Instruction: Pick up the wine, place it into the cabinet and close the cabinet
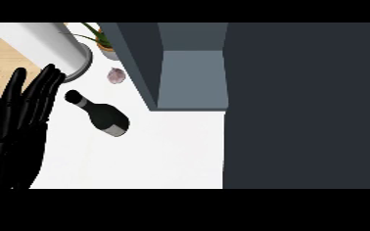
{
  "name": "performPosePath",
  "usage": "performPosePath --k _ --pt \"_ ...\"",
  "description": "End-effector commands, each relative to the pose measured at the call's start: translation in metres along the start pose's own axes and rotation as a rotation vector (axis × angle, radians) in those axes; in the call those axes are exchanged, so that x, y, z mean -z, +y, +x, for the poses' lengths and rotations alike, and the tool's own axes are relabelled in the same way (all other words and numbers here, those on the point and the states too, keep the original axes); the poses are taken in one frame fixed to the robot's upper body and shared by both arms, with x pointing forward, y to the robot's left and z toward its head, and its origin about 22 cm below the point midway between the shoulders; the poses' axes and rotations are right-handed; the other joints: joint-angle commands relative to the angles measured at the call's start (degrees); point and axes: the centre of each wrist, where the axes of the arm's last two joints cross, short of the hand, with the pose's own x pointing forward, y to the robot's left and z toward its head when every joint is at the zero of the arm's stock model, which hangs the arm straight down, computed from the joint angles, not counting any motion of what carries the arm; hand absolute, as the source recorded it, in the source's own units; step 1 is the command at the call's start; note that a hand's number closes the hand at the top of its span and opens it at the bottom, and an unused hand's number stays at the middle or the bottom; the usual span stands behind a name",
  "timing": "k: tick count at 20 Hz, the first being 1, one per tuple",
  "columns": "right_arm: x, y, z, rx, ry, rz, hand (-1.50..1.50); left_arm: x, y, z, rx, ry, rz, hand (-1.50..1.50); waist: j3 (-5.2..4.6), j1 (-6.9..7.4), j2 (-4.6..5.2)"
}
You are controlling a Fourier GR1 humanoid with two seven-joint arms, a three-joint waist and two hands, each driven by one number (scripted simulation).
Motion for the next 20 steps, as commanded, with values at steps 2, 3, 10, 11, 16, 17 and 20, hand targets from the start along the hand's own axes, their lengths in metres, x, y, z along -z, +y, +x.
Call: performPosePath --k 2,3,10,11,16,17,20 --pt "-0.008 -0.002 0.014 0.011 -0.032 -0.025 -1.50 0.017 0.023 -0.012 -0.090 -0.087 -0.090 -1.50 -0.63 -0.80 2.02" --pt "-0.011 0.007 0.019 0.012 -0.021 -0.052 -1.50 0.017 0.021 -0.012 -0.142 -0.097 -0.168 -1.50 -0.68 -1.02 1.99" --pt "-0.027 0.025 0.027 0.239 0.103 0.108 -1.50 0.023 0.051 -0.029 -0.476 0.054 -0.405 -1.50 -0.68 -1.34 1.96" --pt "-0.028 0.025 0.031 0.232 0.115 0.104 -1.50 0.035 0.071 -0.015 -0.468 0.053 -0.412 -1.50 -0.64 -1.03 1.89" --pt "-0.040 0.033 0.061 0.248 0.130 0.093 -1.50 0.049 0.113 0.017 -0.506 0.081 -0.456 -1.50 -0.58 -0.13 1.84" --pt "-0.044 0.041 0.086 0.265 0.099 0.091 -1.50 0.054 0.102 0.015 -0.525 0.075 -0.453 -1.50 -0.61 -0.39 1.84" --pt "-0.056 0.035 0.099 0.250 0.120 0.088 -1.50 0.030 0.117 0.025 -0.536 0.112 -0.452 -1.50 -0.59 -0.08 1.78"
